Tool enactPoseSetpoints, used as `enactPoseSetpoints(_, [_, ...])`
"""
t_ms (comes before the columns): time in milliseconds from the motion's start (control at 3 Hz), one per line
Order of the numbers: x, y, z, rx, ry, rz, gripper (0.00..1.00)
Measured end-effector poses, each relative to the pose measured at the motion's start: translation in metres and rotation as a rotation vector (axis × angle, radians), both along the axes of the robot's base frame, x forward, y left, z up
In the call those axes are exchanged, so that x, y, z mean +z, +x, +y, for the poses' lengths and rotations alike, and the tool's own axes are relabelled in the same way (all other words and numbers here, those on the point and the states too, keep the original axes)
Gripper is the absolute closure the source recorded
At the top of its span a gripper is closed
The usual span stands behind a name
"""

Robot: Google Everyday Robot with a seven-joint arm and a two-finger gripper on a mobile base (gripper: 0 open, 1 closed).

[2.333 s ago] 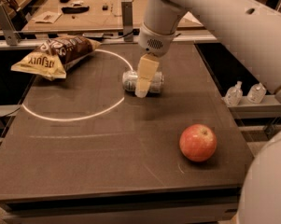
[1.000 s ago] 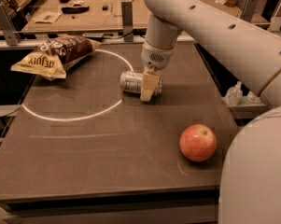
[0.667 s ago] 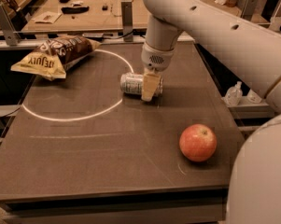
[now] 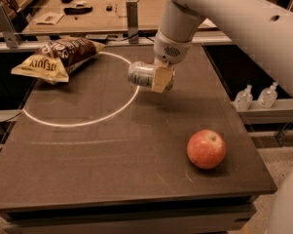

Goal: Place 7up can upright

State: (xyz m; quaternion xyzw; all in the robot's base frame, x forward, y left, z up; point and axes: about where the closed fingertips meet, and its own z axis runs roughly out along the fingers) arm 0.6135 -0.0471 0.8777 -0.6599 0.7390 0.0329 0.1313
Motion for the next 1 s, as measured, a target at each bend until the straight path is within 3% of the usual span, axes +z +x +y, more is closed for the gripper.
enactPoseSetpoints(333, [0.029,-0.011,0.005,0.078,0.147,-0.098,1.0])
enactPoseSetpoints(667, [0.048,-0.018,0.004,0.157,0.356,-0.198,1.0])
enactPoseSetpoints(1000, [0.056,-0.027,-0.002,0.219,0.58,-0.251,1.0])
